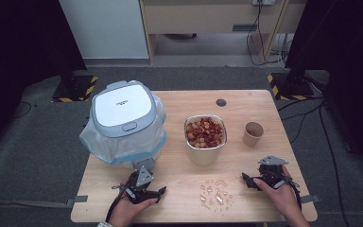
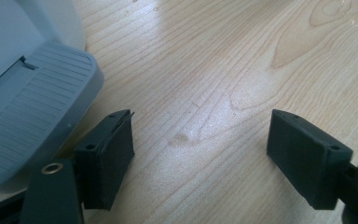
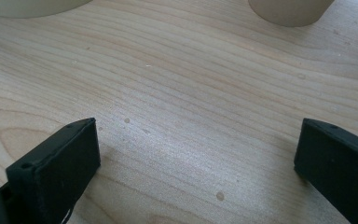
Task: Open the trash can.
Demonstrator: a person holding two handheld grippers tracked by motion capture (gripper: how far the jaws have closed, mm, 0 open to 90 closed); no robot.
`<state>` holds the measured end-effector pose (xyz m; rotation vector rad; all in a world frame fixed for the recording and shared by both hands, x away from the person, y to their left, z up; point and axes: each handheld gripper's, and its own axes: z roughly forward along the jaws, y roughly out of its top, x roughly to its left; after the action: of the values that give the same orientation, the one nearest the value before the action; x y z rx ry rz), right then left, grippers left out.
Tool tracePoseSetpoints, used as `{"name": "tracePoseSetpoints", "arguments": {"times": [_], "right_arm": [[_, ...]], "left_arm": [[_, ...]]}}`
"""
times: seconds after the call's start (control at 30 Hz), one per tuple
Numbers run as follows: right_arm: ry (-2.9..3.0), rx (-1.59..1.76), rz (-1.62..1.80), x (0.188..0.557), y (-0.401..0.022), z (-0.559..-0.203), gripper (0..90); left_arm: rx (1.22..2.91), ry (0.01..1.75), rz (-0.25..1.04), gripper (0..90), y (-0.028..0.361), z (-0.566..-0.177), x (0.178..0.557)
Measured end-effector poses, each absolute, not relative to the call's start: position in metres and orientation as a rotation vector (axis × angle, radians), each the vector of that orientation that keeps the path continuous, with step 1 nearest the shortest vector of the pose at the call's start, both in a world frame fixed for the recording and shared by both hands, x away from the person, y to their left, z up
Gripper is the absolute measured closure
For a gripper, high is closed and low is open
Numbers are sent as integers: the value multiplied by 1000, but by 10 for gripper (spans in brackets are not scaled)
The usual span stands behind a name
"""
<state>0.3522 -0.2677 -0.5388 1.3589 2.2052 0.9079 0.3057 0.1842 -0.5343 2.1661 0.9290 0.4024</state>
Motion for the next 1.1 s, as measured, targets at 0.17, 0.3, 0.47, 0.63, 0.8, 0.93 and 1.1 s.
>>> {"name": "tracePoseSetpoints", "arguments": {"times": [0.17, 0.3, 0.47, 0.63, 0.8, 0.93, 1.1], "right_arm": [[2212, 1351, 910, 352, -268, -539, 6], [2215, 1346, 912, 352, -269, -539, 6], [2215, 1346, 912, 352, -269, -539, 6], [2215, 1346, 912, 352, -269, -539, 6], [2217, 1344, 912, 352, -269, -539, 6], [2215, 1345, 912, 352, -269, -539, 6], [2217, 1345, 912, 352, -269, -539, 6]], "left_arm": [[2180, 928, 371, 219, 184, -529, 305], [2117, 930, 392, 264, 188, -520, 304], [2081, 964, 434, 380, 197, -512, 305], [2044, 994, 476, 521, 204, -506, 307], [2016, 1017, 511, 681, 212, -502, 309], [2016, 1040, 531, 779, 217, -502, 314], [2003, 1064, 557, 862, 223, -502, 319]]}}
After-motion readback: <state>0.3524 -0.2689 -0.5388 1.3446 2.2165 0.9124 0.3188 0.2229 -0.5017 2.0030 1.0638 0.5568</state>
